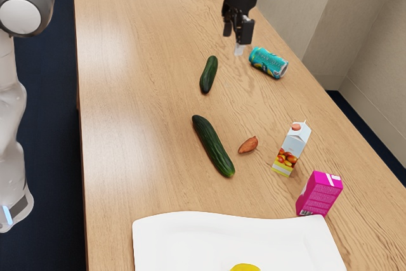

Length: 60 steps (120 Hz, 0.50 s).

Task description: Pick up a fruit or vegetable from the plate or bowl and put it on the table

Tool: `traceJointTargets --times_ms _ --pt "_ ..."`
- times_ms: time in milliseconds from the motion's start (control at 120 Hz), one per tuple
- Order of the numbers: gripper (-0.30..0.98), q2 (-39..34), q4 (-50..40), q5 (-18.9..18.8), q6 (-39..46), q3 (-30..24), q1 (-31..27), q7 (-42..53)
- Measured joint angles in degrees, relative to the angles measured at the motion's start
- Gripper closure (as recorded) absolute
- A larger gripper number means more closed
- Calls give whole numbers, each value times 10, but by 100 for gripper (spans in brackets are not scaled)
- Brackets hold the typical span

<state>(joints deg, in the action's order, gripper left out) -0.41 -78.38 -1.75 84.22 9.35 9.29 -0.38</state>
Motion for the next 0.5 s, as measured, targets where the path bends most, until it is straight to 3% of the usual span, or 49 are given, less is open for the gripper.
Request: traceJointTargets --times_ms 500 --pt "0 0 31 -7 -28 -1 -34 -4"
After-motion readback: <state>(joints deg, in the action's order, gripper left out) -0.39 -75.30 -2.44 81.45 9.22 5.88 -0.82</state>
